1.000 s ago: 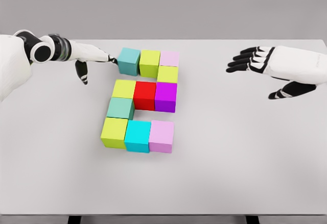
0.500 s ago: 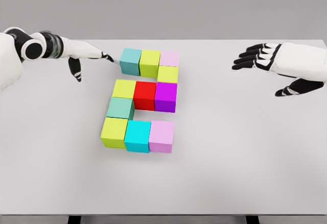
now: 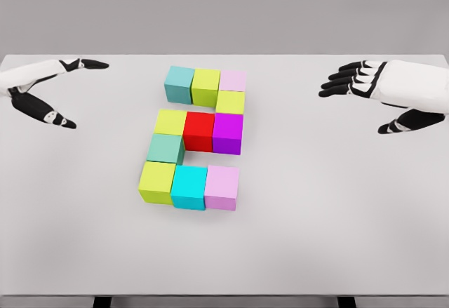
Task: Assemble the squares on the desktop into the number 2
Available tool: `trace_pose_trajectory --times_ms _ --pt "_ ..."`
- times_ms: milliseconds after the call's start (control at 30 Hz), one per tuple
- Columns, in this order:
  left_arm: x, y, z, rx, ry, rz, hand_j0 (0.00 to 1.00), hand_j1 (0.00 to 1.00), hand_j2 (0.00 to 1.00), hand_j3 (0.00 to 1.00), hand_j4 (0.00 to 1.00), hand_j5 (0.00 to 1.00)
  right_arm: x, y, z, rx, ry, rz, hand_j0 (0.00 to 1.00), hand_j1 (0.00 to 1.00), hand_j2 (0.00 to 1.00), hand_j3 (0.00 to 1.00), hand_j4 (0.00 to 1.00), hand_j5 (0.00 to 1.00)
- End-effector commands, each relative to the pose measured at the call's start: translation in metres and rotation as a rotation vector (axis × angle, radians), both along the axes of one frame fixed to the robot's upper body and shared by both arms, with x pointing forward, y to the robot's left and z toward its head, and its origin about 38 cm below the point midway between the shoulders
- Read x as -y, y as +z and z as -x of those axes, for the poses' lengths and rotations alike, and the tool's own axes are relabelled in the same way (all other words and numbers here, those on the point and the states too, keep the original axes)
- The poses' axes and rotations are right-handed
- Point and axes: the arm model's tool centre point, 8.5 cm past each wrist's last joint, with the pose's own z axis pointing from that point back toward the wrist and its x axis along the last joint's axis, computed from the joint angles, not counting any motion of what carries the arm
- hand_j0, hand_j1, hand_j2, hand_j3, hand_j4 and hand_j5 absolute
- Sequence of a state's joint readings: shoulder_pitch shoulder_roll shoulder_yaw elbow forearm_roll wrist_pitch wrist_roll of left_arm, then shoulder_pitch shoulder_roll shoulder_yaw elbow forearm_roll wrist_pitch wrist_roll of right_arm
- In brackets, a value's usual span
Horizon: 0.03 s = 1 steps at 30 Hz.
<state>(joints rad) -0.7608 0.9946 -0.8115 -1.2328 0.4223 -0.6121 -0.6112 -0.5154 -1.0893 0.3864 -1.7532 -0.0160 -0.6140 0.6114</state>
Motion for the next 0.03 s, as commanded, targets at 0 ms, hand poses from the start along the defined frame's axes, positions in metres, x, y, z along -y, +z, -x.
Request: trace_pose_trajectory --times_ms 0 --pt "0.0021 0.0110 0.0034 0.011 -0.011 0.039 1.00 1.00 1.00 1.00 1.00 1.00 0.0011 0.0014 0.0001 -0.002 -0.004 -0.004 1.00 1.00 1.00 1.00 1.00 1.00"
